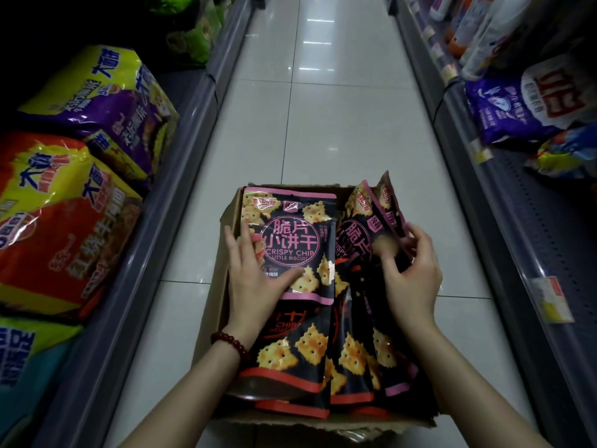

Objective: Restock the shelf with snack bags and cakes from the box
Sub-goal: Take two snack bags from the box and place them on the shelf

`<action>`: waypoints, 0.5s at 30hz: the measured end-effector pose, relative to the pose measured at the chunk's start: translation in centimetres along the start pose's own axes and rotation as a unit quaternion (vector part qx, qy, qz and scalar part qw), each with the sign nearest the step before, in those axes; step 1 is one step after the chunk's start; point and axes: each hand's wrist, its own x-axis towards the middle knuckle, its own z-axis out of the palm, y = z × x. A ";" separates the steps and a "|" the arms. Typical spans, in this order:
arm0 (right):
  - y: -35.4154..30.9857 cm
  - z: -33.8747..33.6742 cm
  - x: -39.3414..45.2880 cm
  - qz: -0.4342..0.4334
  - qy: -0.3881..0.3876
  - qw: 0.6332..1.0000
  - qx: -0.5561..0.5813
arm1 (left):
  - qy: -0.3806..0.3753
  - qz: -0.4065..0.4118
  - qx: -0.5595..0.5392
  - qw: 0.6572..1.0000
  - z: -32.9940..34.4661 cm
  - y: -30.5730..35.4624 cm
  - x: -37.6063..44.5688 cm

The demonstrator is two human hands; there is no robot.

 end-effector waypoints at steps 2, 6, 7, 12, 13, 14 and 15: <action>-0.2 0.0 0.3 0.012 -0.001 0.999 -0.040 | 0.017 -0.042 -0.052 0.998 -0.4 0.0 0.4; -0.4 -0.3 0.4 0.021 -0.022 0.995 -0.093 | -0.010 -0.092 -0.112 0.989 -0.5 0.2 0.8; -0.4 -0.3 0.4 0.019 -0.023 0.995 -0.097 | -0.030 -0.101 -0.126 0.986 -0.6 0.4 0.9; 0.5 -0.4 -0.8 -0.003 -0.003 0.995 -0.096 | -0.089 -0.121 -0.207 0.967 -1.1 1.2 1.7; 0.6 -0.4 -1.0 -0.001 0.004 0.996 -0.087 | -0.094 -0.120 -0.216 0.965 -1.2 1.0 1.7; 0.7 -0.4 -1.2 0.002 0.011 0.997 -0.080 | -0.100 -0.118 -0.224 0.962 -1.2 1.0 1.6; 0.8 -0.4 -1.2 0.006 0.014 0.997 -0.076 | -0.107 -0.116 -0.231 0.960 -1.1 0.8 1.4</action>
